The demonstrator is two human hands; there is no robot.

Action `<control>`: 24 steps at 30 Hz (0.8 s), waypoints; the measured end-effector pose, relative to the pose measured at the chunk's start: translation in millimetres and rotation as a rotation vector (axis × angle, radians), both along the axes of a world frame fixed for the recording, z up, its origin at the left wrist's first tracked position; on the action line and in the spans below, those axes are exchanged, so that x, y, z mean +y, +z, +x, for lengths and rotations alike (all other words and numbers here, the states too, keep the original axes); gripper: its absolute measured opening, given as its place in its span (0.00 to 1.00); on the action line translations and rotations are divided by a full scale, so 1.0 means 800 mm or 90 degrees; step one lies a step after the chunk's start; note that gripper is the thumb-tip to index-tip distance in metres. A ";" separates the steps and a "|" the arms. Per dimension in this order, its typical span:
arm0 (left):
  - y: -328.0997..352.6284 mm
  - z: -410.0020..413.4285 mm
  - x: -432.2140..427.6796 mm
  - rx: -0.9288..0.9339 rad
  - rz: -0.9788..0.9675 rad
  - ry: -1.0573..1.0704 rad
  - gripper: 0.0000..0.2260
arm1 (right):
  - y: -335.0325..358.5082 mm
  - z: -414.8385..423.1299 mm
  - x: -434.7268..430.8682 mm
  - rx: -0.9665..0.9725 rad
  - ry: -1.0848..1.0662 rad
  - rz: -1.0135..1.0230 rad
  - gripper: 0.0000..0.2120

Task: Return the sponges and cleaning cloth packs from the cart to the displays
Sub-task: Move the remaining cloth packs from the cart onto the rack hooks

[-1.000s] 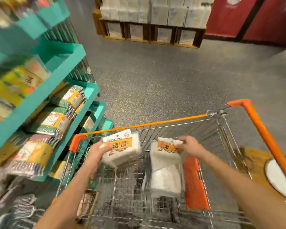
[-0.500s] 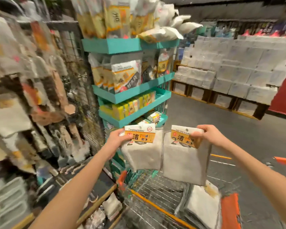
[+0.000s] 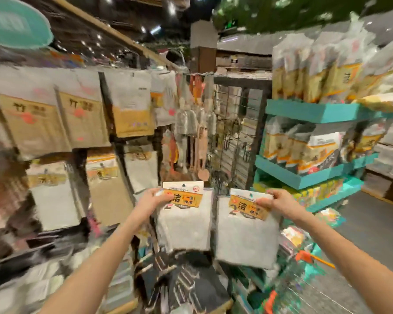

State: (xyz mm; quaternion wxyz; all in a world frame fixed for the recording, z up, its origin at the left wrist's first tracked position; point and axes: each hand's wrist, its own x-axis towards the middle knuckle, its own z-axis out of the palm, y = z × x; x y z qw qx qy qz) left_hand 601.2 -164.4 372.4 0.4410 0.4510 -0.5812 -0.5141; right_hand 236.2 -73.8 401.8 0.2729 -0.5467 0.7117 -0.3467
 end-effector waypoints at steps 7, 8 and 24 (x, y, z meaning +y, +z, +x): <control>0.002 0.097 -0.096 0.055 0.014 0.137 0.12 | -0.010 0.096 -0.127 -0.036 0.016 -0.011 0.21; 0.001 0.104 -0.109 0.065 0.014 0.146 0.12 | -0.010 0.108 -0.138 -0.054 0.019 -0.013 0.17; -0.044 0.096 -0.297 0.151 0.115 0.280 0.12 | 0.006 0.155 -0.302 -0.043 0.258 0.031 0.07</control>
